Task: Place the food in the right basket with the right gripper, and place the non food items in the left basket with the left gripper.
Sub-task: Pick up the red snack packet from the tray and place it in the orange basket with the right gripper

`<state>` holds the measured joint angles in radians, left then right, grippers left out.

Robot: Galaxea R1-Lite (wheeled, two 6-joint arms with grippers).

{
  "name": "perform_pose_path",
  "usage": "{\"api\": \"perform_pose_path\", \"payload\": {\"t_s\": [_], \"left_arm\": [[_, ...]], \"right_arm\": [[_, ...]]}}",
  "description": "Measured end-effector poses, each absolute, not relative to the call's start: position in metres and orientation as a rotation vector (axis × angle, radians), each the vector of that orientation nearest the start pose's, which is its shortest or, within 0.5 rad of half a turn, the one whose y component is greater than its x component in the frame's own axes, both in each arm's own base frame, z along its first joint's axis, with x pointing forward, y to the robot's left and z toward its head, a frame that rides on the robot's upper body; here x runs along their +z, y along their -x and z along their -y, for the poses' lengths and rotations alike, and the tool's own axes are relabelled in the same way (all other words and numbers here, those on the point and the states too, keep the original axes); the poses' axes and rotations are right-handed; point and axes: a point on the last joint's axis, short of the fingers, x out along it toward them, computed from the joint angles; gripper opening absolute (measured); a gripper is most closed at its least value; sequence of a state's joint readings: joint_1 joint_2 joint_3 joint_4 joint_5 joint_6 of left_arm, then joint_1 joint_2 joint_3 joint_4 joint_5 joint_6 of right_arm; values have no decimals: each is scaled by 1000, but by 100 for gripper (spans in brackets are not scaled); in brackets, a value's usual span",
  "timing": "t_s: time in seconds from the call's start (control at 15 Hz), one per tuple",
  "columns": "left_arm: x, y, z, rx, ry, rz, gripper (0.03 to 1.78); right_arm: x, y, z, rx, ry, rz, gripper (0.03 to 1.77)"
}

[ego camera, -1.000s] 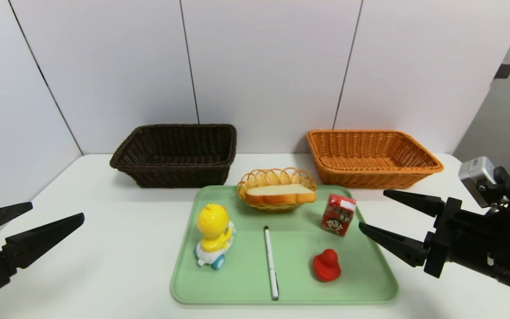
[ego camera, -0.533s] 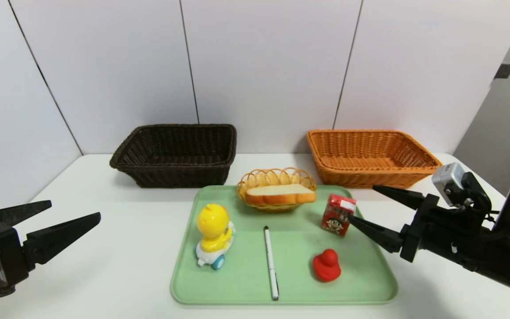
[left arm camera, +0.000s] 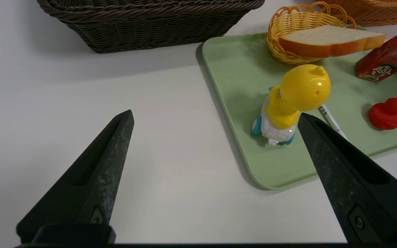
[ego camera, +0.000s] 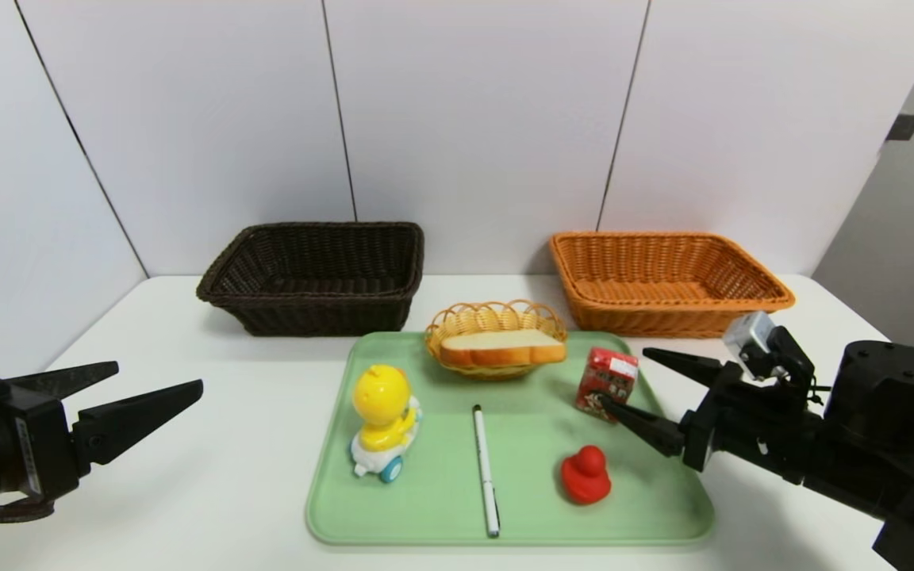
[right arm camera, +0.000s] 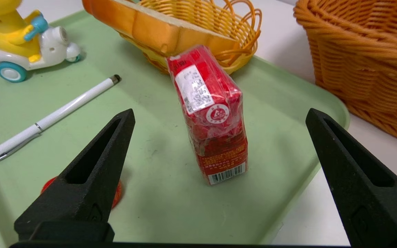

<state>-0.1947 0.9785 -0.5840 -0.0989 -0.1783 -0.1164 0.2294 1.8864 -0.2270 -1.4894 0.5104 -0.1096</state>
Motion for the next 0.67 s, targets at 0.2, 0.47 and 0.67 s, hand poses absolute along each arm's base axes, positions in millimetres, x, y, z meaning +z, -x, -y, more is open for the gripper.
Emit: {"api": "perform_pose_path", "payload": {"t_s": [0.2,0.47,0.67], "left_arm": [[224,-125,29,-353,119,-308,169],[222,-134,31,-351,122,-323,169],[219,-139,31,-349,123,-345,169]], "right_arm": [[77,-251,-74,762,77,-159,171],[68,-265,-80,774,76,-172,171],[64,-273,-83,777,76,-171,171]]}}
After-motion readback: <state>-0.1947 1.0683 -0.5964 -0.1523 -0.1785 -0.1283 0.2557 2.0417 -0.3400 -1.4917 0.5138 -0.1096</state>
